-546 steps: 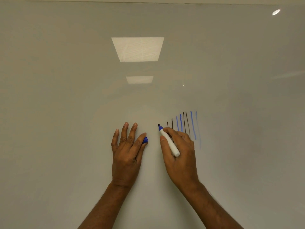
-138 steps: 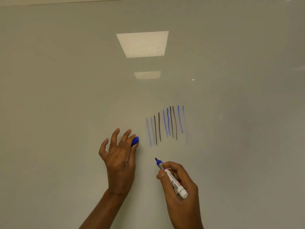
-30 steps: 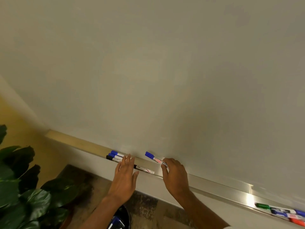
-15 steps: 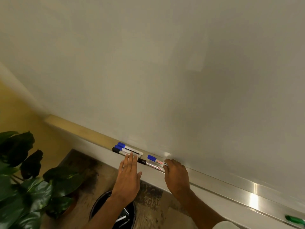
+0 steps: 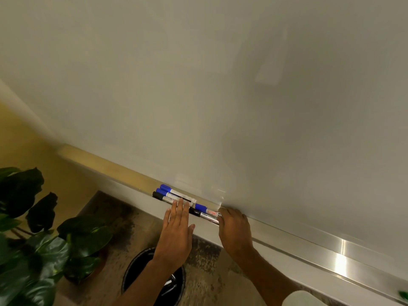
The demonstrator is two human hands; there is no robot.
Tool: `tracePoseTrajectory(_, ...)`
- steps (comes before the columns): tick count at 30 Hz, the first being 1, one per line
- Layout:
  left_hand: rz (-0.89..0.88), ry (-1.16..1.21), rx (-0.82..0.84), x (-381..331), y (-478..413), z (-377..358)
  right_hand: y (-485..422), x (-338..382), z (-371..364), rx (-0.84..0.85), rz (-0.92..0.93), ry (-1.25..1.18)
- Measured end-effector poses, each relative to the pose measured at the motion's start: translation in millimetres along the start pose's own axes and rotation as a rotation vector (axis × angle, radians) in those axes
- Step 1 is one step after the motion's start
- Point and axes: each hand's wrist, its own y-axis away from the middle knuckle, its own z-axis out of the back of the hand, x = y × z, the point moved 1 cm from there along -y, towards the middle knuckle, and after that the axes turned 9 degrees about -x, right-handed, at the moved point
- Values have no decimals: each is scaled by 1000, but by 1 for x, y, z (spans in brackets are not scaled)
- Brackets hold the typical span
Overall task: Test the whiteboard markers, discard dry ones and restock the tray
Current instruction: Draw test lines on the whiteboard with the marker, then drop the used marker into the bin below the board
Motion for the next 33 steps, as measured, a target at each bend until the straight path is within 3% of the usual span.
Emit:
tracePoseTrajectory(10, 0, 46, -20, 6, 2, -11, -4, 3, -13, -2, 76, 101)
tracePoseTrajectory(18, -8, 38, -23, -1, 5, -1, 8, 0, -6, -146, 123, 21)
tracePoseTrajectory(23, -6, 59, -18, -19, 9, 9, 32, -3, 20, -340, 178, -45)
tracePoseTrajectory(33, -69, 104, -50, -90, 27, 33, 82, -31, 77, -395, 114, -81)
